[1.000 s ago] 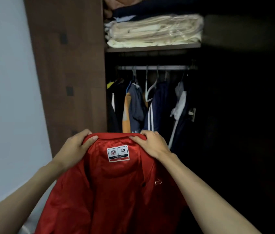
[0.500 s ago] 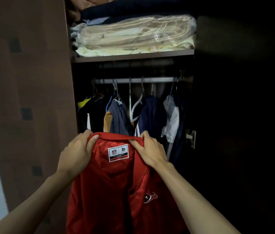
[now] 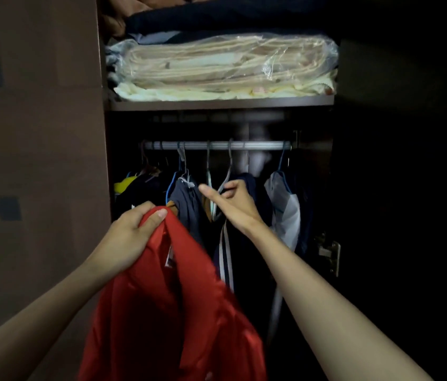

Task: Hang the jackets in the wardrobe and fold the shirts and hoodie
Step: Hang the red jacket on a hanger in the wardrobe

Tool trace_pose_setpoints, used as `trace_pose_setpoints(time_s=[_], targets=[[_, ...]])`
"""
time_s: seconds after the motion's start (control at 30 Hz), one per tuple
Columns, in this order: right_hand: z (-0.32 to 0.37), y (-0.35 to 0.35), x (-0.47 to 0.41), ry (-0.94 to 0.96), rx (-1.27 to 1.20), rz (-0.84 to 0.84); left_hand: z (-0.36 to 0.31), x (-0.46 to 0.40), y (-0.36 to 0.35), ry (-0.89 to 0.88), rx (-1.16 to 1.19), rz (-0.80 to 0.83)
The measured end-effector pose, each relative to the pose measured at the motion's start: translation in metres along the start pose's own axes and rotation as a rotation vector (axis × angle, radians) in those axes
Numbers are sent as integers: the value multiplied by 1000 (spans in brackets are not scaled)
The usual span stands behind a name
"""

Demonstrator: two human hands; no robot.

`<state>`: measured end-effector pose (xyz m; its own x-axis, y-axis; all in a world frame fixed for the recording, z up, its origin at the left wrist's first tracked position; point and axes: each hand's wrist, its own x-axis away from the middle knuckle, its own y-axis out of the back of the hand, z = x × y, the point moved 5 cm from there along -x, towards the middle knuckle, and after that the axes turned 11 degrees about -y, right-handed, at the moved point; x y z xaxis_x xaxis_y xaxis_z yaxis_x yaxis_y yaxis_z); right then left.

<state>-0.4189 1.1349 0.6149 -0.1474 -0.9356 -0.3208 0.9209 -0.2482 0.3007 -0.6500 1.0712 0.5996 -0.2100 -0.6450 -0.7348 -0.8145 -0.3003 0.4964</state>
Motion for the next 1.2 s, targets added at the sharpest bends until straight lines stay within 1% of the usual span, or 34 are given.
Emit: trace_pose_setpoints(time_s=[0.1, 0.17, 0.27, 0.33, 0.47, 0.53, 0.6, 0.67, 0.73, 0.8, 0.87, 0.9, 0.93, 1.03, 1.2], targets=[[25, -2, -49, -55, 136, -154, -4, 3, 15, -43, -16, 44], [30, -5, -78, -145, 254, -189, -4, 9, 24, -42, -27, 68], [30, -19, -113, -240, 393, -119, -1, 21, 35, -27, -43, 127], [26, -29, -129, -265, 453, -95, 3, 28, 40, -4, -59, 160], [14, -37, -140, -255, 352, -239, 22, 37, 51, 40, -61, 169], [12, -41, -136, -231, 280, -275, 29, 36, 57, 46, -64, 159], [8, -45, -122, -177, 196, -322, 37, 32, 60, 56, -55, 143], [-1, -46, -93, -73, 101, -369, 43, 28, 62, 44, -52, 132], [-20, -47, -61, -24, 11, -372, 49, 24, 61, 18, -40, 117], [-49, -50, -40, -130, -80, -276, 53, 19, 58, 15, -19, 119], [-72, -54, -26, -327, -244, -155, 56, 16, 55, 43, 21, 141], [-78, -51, -17, -387, -291, -140, 57, 17, 54, 71, 41, 157], [-82, -47, -7, -415, -285, -142, 58, 18, 52, 99, 53, 173], [-85, -28, 41, -354, -227, -143, 61, 27, 50, 176, 128, 203], [-92, -9, 152, -144, -375, -95, 70, 43, 41, 327, 280, 297]])
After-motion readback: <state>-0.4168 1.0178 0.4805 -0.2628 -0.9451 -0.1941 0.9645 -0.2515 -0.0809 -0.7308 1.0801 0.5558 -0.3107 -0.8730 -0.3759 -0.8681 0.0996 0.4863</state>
